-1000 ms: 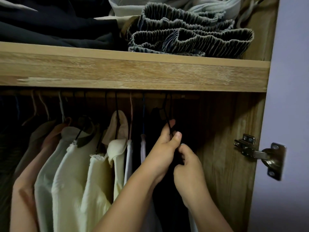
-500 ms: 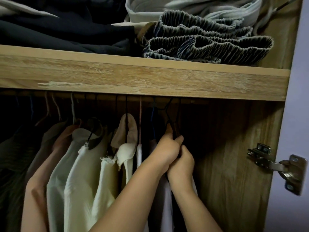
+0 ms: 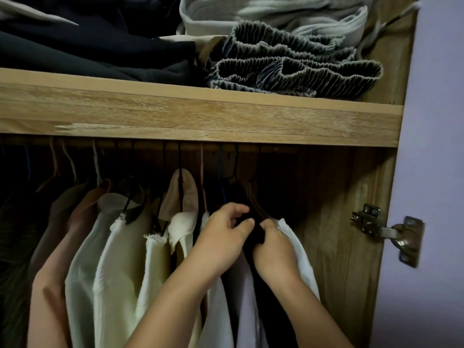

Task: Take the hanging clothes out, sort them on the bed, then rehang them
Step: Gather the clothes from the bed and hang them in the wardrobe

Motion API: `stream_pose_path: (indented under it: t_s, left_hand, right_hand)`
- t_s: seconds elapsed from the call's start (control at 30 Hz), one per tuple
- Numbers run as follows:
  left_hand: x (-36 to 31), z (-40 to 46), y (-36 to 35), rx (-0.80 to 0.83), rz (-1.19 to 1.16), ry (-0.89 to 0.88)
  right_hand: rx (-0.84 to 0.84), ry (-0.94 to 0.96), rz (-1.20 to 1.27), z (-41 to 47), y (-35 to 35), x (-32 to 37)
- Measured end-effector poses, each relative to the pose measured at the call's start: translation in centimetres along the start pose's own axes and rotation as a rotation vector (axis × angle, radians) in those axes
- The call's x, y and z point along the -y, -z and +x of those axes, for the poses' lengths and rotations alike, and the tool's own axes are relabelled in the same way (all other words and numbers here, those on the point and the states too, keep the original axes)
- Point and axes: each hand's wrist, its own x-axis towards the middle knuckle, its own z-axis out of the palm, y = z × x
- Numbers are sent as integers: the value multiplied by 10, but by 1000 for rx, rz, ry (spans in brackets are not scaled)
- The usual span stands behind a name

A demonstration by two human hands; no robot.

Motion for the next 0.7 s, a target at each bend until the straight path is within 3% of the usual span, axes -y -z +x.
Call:
stream_pose_path:
  t_s: [0.27, 0.57, 0.7]
  left_hand:
    - [9, -47, 27, -139, 453, -251]
    - [30, -104, 31, -2, 480, -238]
    - [38, -124, 34, 38, 496, -208]
  right_hand:
    - [-2, 17, -276, -42, 4, -7]
    - [191, -121, -388, -120, 10, -17]
    - [277, -94, -372, -152, 17, -16]
